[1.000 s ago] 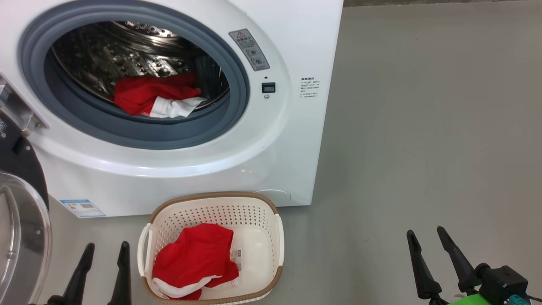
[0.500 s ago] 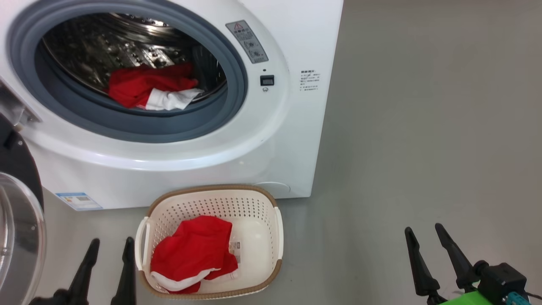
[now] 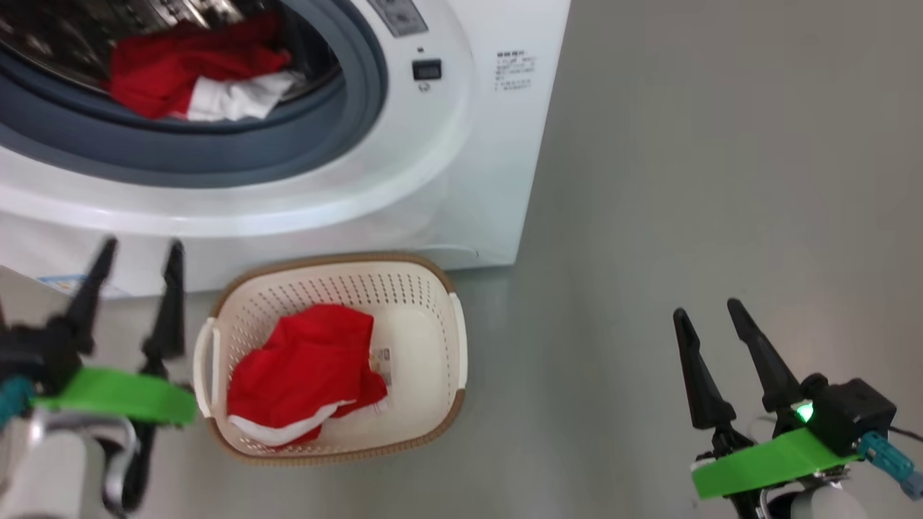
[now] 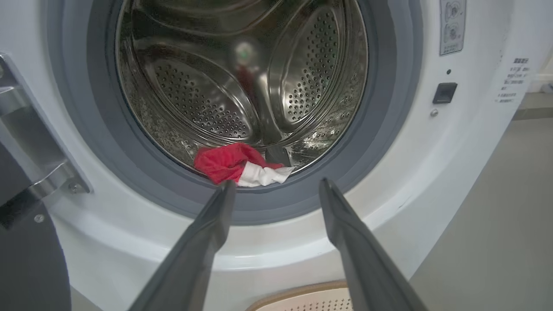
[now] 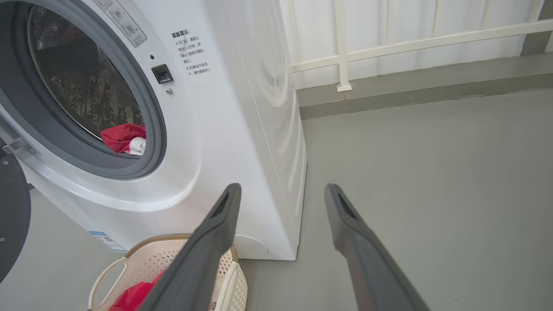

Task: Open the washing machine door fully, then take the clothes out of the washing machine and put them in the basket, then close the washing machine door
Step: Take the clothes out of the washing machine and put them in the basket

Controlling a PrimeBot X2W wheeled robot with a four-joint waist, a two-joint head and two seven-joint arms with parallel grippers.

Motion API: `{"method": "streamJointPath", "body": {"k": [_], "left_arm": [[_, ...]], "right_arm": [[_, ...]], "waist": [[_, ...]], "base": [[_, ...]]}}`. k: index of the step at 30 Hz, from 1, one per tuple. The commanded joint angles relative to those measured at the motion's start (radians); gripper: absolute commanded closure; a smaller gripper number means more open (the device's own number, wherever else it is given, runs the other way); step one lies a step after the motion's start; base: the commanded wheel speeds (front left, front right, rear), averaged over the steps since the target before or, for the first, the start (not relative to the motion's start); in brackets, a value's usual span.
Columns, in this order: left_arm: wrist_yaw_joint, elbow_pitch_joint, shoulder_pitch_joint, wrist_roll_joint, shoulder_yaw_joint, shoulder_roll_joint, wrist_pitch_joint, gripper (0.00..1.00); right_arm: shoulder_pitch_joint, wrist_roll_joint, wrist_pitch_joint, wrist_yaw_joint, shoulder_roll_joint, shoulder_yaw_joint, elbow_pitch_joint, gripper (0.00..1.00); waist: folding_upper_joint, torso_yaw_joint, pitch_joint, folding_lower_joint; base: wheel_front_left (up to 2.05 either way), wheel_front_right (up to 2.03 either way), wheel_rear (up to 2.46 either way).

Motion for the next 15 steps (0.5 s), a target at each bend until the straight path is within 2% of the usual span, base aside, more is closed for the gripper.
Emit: {"method": "streamJointPath", "body": {"k": [1, 9, 15], "left_arm": [[0.002, 0.0, -0.062, 0.024, 0.036, 0.048, -0.005, 0.0], [0.007, 0.147, -0.309, 0.17, 0.046, 0.111, -0.005, 0.0], [0.036, 0.256, -0.433, 0.259, 0.018, 0.145, -0.005, 0.0]], "right_arm": [[-0.029, 0.009, -0.006, 0.007, -0.008, 0.028, -0.029, 0.0], [-0.093, 0.027, -0.006, 0.007, -0.008, 0.049, -0.047, 0.0], [-0.122, 0.033, -0.006, 0.007, -0.008, 0.054, -0.056, 0.0]], "waist": [[-0.0001, -0.038, 0.095, 0.0], [-0.0001, -0.081, 0.205, 0.0], [-0.0001, -0.1, 0.248, 0.0]], "base": [[0.0, 0.0, 0.0], [0.0, 0.0, 0.0], [0.0, 0.0, 0.0]]}}
